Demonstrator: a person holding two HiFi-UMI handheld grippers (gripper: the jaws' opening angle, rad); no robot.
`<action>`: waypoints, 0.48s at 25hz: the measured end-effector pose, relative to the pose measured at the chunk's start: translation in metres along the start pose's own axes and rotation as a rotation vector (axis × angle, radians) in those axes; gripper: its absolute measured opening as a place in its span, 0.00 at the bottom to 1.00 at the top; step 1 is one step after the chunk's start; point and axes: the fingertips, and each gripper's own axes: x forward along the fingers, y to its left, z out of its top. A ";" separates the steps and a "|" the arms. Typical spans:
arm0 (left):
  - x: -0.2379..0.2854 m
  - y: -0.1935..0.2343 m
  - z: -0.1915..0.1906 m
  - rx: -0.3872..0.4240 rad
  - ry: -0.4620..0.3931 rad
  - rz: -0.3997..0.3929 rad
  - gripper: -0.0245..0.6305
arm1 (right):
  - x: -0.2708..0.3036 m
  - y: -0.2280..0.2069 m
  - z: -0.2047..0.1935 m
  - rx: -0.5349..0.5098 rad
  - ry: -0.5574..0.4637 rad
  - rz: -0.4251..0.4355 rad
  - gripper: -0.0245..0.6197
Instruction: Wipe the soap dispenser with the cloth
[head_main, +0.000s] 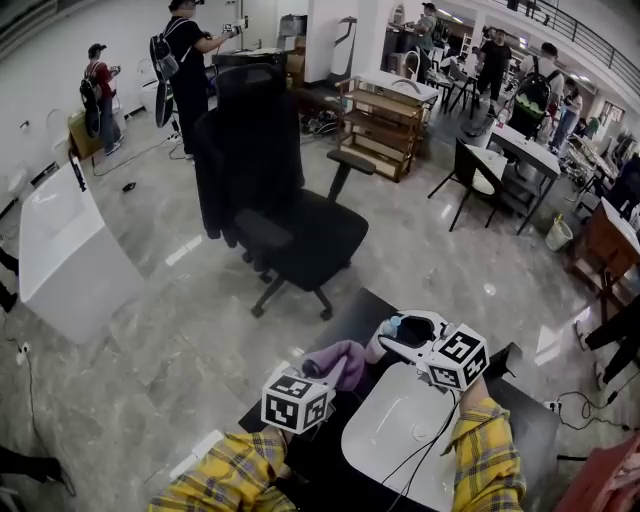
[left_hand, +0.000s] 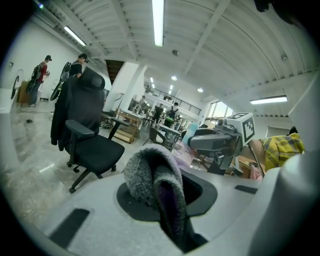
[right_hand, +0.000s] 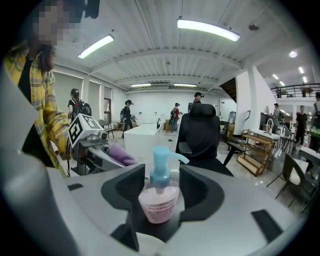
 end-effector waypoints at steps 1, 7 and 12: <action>0.001 -0.001 0.000 0.004 0.002 -0.002 0.12 | 0.002 0.002 0.000 -0.018 0.003 0.015 0.35; 0.003 0.000 -0.001 0.006 0.010 0.002 0.12 | 0.009 0.006 0.005 -0.087 -0.006 0.059 0.29; 0.008 0.001 -0.006 0.000 0.013 0.003 0.12 | 0.009 0.006 0.003 -0.070 -0.023 0.074 0.23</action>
